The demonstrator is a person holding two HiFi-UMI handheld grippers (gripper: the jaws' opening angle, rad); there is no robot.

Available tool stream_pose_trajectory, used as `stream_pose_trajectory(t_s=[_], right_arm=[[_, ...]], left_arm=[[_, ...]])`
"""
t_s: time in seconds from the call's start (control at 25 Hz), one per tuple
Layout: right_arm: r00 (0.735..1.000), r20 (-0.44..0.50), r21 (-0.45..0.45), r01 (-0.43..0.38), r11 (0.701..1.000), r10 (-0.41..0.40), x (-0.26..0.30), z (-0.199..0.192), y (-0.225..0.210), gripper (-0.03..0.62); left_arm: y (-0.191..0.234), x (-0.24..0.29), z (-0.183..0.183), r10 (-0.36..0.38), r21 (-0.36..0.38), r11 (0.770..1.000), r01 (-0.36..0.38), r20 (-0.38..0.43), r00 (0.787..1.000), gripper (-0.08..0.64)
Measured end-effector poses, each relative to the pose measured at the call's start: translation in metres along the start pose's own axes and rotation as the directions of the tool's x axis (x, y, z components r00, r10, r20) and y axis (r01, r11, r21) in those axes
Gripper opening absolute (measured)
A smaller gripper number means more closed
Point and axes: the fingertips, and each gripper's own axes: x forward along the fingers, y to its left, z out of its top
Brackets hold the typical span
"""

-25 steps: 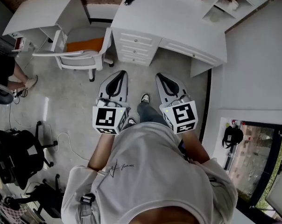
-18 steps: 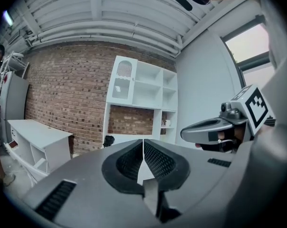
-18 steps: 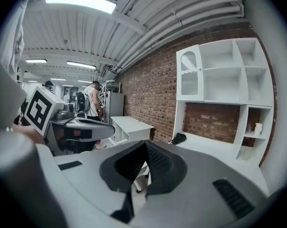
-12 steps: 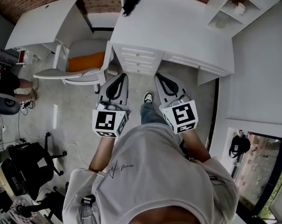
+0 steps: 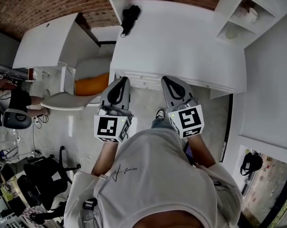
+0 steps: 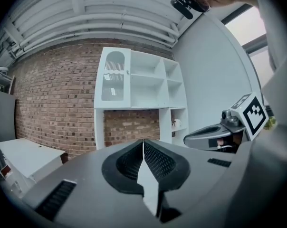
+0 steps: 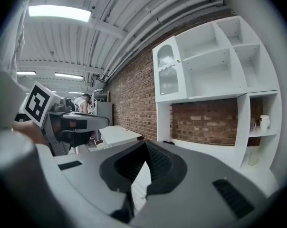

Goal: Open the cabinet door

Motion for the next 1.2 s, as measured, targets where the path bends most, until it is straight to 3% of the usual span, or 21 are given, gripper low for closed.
stream_pose_trajectory(t_s=[0.32,0.56,0.8,1.2], right_arm=[[0.999,0.003,0.047,-0.045,0.998,0.045,0.030,0.006,-0.043,0.025],[0.999,0.014,0.083,-0.035,0.996,0.034,0.045,0.017,-0.061,0.025],[1.000,-0.006,0.024,0.018,1.000,-0.018,0.063,0.027,-0.072,0.026],[0.992,-0.001,0.002,0.125,0.992,-0.125,0.115,0.059,-0.100,0.026]], left_arm=[[-0.010,0.059,0.011,-0.023,-0.002,1.000,0.023,-0.038,0.999,0.017],[0.000,0.079,0.015,-0.006,-0.008,1.000,0.005,-0.051,0.999,0.017],[0.025,0.101,0.004,-0.020,-0.053,0.998,0.018,-0.040,0.999,0.017],[0.058,0.161,0.010,-0.185,-0.097,0.978,0.185,0.011,0.983,0.017]])
